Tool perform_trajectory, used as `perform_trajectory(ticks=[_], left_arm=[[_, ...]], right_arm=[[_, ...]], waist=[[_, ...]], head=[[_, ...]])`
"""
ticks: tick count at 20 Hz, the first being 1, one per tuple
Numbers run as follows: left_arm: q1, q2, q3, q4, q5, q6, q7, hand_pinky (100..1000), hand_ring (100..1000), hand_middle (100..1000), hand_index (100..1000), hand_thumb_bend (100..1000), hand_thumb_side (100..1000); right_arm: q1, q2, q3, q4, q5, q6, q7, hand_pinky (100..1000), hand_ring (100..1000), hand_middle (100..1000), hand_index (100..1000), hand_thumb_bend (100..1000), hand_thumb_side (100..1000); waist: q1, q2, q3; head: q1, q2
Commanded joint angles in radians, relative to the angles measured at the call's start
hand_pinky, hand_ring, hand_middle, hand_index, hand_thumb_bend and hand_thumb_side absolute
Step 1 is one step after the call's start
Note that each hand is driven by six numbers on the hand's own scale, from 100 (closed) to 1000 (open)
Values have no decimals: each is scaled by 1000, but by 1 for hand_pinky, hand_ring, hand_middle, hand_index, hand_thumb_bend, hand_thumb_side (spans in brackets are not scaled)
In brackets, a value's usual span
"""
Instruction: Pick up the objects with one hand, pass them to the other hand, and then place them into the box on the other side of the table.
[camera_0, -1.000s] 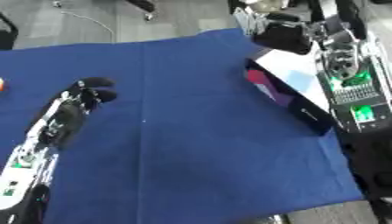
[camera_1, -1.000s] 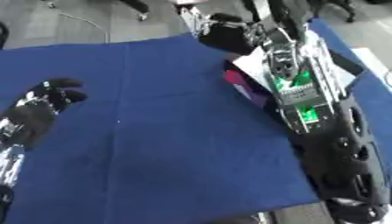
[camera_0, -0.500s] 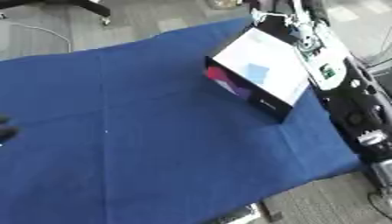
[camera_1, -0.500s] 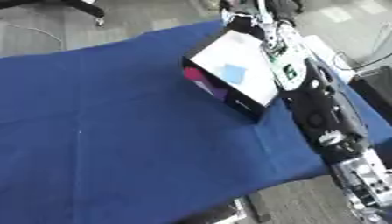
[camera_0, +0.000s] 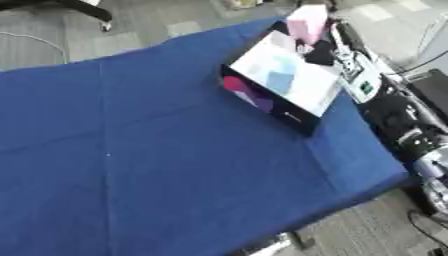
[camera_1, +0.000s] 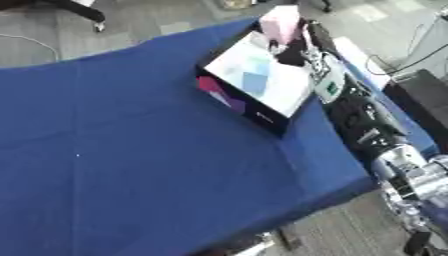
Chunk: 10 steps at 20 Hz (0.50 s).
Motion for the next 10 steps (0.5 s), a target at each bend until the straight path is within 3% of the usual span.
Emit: perform_trajectory(ticks=[1, 4, 6, 9, 10], left_arm=[[-6, 4, 9, -21, -6, 2, -2, 873, 717, 746, 810, 846, 648], [-4, 3, 8, -20, -9, 3, -10, 874, 718, 746, 811, 846, 649], [-4, 3, 8, -18, -10, 4, -14, 874, 717, 746, 811, 846, 647], [-4, 6, 9, -17, -14, 4, -15, 874, 717, 745, 810, 844, 649], [-5, 8, 10, -17, -17, 5, -14, 873, 716, 744, 810, 844, 648]], right_arm=[[-17, -52, -17, -47, 71, -15, 63, 854, 894, 816, 1000, 468, 689], [-16, -66, -16, -104, 148, -34, 141, 883, 920, 864, 1000, 545, 650], [-18, -76, -17, -143, 207, -45, 201, 903, 934, 898, 1000, 605, 562], [-13, -75, -39, -236, 260, -44, 220, 896, 925, 878, 1000, 580, 533], [-7, -69, -45, -279, 261, -41, 207, 885, 914, 851, 1000, 556, 484]], waist=[[0, -25, 1], [-5, -26, 4], [-9, -27, 7], [-11, -27, 8], [-11, -27, 7]], head=[[-7, -3], [-10, -3], [-13, -3], [-8, -3], [-2, -3]])
